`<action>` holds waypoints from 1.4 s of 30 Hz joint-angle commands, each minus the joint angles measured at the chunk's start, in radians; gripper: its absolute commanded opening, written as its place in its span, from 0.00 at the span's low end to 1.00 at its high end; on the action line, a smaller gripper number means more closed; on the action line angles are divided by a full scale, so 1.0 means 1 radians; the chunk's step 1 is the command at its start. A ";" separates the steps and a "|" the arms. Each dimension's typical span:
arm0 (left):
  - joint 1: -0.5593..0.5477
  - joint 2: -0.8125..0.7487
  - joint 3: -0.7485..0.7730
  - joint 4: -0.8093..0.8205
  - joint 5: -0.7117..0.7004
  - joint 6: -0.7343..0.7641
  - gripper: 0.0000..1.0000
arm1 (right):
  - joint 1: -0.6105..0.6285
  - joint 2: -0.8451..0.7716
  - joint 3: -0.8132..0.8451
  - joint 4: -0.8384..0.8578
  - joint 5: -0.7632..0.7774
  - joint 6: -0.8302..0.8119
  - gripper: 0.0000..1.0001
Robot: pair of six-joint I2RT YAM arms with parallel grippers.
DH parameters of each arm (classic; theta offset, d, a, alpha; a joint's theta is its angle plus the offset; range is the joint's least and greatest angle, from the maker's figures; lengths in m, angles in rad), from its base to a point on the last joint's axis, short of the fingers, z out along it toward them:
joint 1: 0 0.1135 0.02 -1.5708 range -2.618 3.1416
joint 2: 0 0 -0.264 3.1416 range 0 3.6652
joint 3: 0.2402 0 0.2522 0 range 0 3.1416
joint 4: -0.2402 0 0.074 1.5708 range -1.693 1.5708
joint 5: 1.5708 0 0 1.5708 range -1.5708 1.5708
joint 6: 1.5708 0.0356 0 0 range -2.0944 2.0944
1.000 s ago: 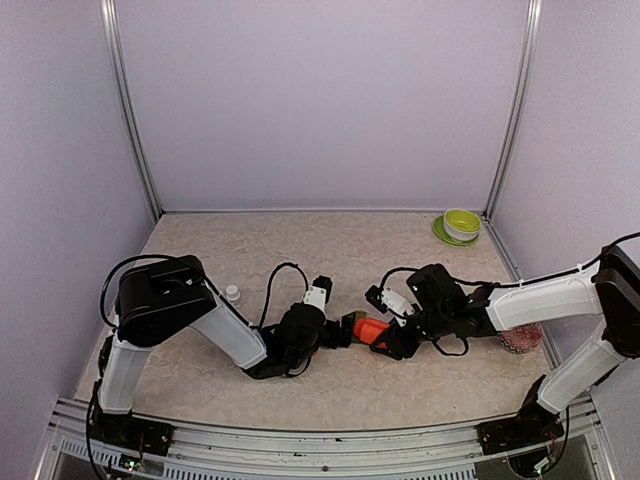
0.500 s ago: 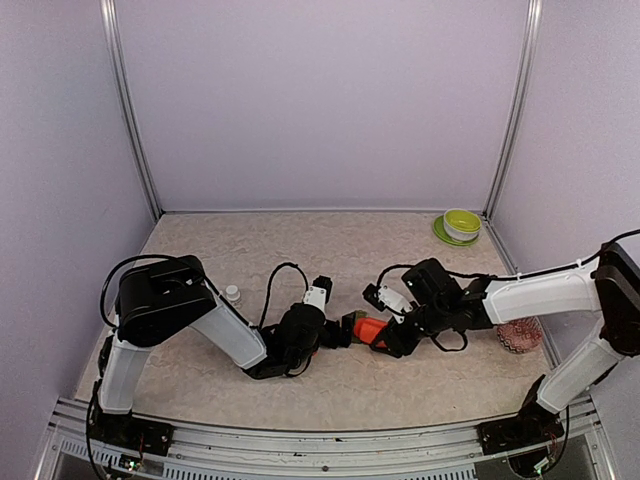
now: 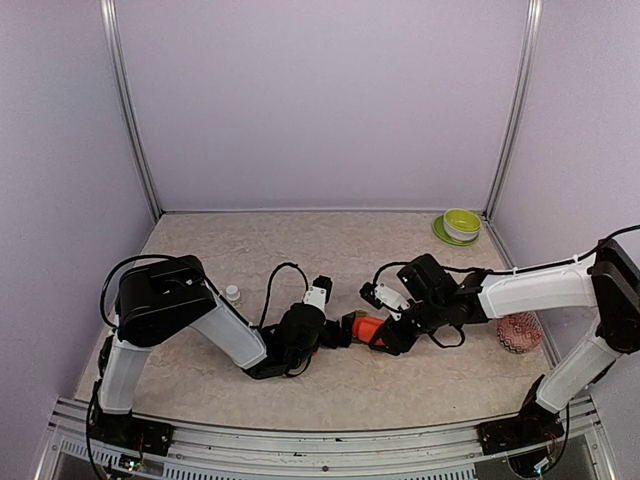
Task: Sort the pills into containers
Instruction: Pour the pill into the compartment of the pill container.
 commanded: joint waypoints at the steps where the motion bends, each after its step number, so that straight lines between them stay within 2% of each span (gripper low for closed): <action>1: 0.011 0.037 -0.032 -0.089 0.025 -0.014 0.99 | -0.009 0.007 0.036 -0.065 0.012 -0.009 0.18; 42: 0.010 0.033 -0.036 -0.089 0.016 -0.012 0.99 | -0.007 0.101 0.220 -0.300 0.004 -0.037 0.18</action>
